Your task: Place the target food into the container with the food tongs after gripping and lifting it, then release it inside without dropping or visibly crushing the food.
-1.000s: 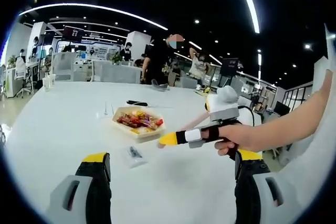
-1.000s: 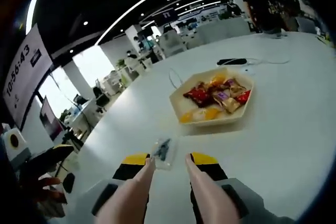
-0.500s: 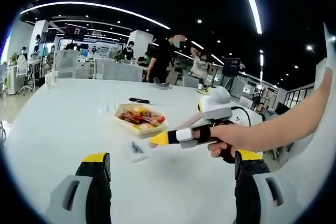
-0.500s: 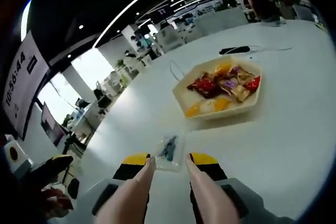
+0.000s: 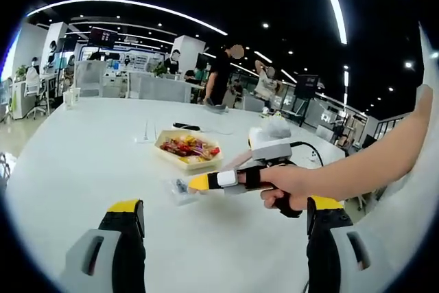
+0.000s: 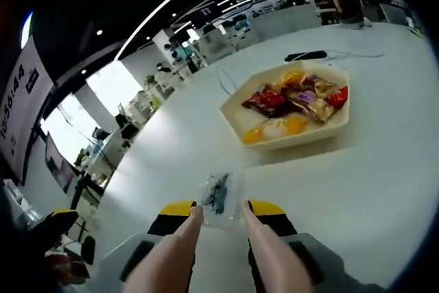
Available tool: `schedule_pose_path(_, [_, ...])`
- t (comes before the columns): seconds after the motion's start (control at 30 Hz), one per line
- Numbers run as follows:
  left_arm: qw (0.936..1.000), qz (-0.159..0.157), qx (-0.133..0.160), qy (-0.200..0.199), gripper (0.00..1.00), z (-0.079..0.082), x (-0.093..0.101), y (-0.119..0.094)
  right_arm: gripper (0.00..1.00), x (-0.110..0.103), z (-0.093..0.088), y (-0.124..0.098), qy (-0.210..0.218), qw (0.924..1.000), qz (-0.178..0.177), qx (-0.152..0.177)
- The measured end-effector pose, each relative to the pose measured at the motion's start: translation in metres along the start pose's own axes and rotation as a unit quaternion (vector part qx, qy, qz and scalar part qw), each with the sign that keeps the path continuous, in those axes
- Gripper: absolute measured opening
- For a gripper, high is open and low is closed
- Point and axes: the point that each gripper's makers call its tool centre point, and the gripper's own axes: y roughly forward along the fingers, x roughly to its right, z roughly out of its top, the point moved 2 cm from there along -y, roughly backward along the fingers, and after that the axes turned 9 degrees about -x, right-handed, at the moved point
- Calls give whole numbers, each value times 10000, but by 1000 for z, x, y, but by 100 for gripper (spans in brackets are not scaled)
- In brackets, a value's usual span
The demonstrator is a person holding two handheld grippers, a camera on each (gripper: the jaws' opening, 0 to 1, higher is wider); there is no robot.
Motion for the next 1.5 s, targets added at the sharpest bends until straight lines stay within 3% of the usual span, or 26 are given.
schedule_pose_path(0.23, [9997,8,86,-224,99,3,-3,-4,29,-5,-3,1,33,10000,-38,15])
schedule_pose_path(0.43, [9998,-43,42,-181,99,4,-1,-1,28,-6,1,4,-10,9999,-108,76])
schedule_pose_path(0.57, [9996,-181,27,-213,99,2,2,2,27,-4,3,6,-601,9980,-198,41])
schedule_pose_path(0.8, [9991,-364,-22,-214,99,1,10,8,24,-6,1,11,-1853,9814,-427,-245])
schedule_pose_path(1.03, [9989,-407,-99,-208,99,-5,15,6,21,-3,2,10,-1812,9823,-429,-189])
schedule_pose_path(1.1, [9989,-389,-130,-214,99,-8,14,5,20,-3,2,10,-1622,9854,-452,-238])
schedule_pose_path(1.23, [9991,-346,-114,-230,99,-8,14,0,15,0,3,7,-1532,9873,-348,-254])
schedule_pose_path(1.27, [9991,-336,-107,-245,99,-8,14,-1,10,0,7,5,-1542,9872,-334,-215])
schedule_pose_path(1.33, [9991,-325,-115,-249,99,-9,14,-1,9,1,8,3,-1461,9881,-333,-353])
schedule_pose_path(1.5, [9990,-342,-143,-239,99,-12,15,1,8,2,10,-4,-1519,9877,-188,-310])
